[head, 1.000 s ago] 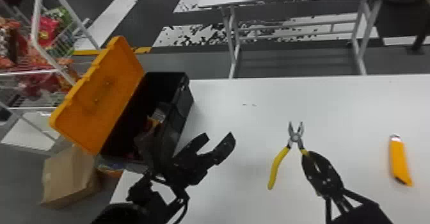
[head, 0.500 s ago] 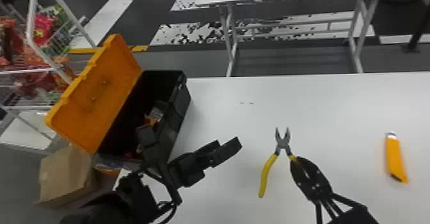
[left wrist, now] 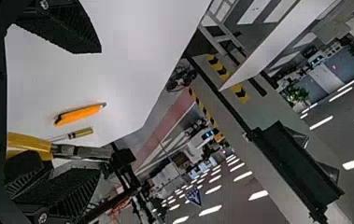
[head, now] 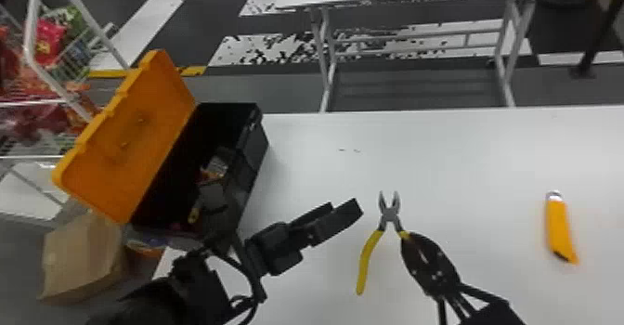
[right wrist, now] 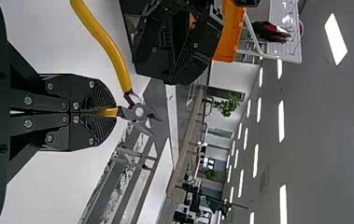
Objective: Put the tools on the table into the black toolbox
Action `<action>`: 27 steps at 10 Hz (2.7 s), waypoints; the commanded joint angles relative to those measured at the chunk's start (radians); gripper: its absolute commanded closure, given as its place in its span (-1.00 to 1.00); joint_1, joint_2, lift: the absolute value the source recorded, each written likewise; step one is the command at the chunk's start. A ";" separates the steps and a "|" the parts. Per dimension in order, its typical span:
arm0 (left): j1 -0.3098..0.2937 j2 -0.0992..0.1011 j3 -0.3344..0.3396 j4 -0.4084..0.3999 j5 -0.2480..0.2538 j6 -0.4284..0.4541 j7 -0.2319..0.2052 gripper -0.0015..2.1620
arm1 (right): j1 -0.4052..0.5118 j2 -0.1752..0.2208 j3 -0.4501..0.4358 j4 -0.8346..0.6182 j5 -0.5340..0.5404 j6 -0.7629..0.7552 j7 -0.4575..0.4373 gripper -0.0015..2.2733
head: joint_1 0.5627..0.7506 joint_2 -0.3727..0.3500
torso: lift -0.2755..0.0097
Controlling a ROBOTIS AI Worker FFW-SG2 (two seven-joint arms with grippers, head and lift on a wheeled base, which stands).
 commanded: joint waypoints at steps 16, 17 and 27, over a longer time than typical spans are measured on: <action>-0.052 -0.004 -0.096 0.005 -0.069 0.006 -0.123 0.98 | -0.024 0.010 0.049 0.007 -0.034 0.000 0.005 0.95 | 0.41 0.59 | 0.41; -0.055 -0.001 -0.095 0.005 -0.072 0.006 -0.134 0.98 | -0.021 0.011 0.049 0.005 -0.037 -0.003 -0.001 0.95 | 0.41 0.59 | 0.41; -0.063 0.005 0.072 0.003 -0.056 0.012 -0.128 0.98 | 0.080 0.033 -0.072 0.036 -0.163 -0.227 -0.067 -0.96 | 0.41 0.53 | 0.41</action>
